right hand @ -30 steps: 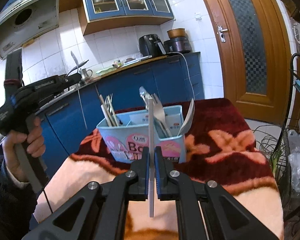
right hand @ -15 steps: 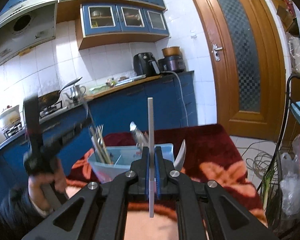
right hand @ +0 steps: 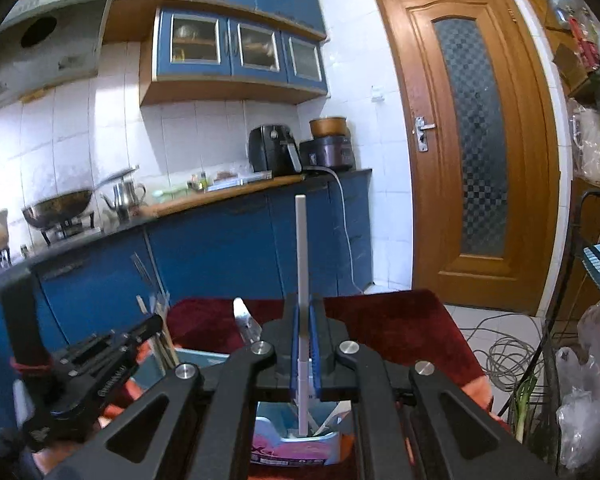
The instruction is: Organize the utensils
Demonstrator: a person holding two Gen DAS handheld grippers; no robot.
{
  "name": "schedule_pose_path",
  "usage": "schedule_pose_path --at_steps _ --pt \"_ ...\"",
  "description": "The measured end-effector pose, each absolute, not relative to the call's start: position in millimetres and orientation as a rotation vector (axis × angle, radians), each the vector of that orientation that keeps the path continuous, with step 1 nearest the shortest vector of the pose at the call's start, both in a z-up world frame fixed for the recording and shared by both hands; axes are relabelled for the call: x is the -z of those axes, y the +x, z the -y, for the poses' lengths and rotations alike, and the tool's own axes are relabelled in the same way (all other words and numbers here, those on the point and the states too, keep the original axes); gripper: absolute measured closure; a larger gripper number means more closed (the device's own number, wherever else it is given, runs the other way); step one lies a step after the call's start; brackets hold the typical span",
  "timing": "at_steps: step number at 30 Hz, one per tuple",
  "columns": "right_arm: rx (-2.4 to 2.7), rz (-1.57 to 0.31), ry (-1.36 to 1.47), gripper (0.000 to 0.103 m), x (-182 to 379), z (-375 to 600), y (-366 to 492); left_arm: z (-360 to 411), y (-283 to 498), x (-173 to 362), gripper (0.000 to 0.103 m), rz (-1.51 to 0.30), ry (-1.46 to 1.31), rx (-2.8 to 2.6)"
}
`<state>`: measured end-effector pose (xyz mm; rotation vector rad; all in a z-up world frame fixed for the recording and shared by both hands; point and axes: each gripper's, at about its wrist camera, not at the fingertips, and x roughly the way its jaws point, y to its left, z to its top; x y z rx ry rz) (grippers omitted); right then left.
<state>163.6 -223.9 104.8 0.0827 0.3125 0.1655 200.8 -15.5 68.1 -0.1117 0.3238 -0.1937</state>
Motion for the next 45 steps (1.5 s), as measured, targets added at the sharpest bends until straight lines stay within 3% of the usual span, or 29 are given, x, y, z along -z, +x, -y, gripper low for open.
schedule_pose_path --at_steps 5,7,10,12,26,32,36,40,45 --pt "-0.189 -0.416 0.109 0.095 -79.7 224.0 179.5 19.4 202.2 -63.7 0.099 -0.359 -0.104 0.202" --pt "-0.193 -0.437 0.134 0.086 -73.9 227.4 179.5 19.8 201.3 -63.7 0.096 -0.374 -0.106 0.204" --pt "-0.210 -0.444 0.166 0.078 -71.2 233.8 173.6 20.6 196.1 -65.3 0.077 -0.378 -0.101 0.201" --pt "-0.209 -0.437 0.173 0.078 -72.9 236.8 167.6 21.5 189.1 -68.4 0.065 -0.376 -0.096 0.206" --pt "-0.251 -0.376 0.192 0.072 -102.5 242.6 99.6 16.3 120.1 -91.7 0.063 -0.373 -0.052 0.163" --pt "-0.271 -0.339 0.179 0.054 -109.3 236.4 60.7 10.2 83.7 -100.3 0.054 -0.361 -0.035 0.138" --pt "-0.261 -0.324 0.163 0.034 -104.6 230.7 33.9 9.5 55.9 -99.6 0.030 -0.356 -0.023 0.101" --pt "-0.251 -0.326 0.144 0.017 -95.0 228.0 13.7 4.6 34.3 -93.9 0.028 -0.353 -0.032 0.055" --pt "-0.273 -0.318 0.165 0.005 -79.8 229.0 -8.8 2.3 15.2 -77.4 0.027 -0.364 -0.033 0.037"
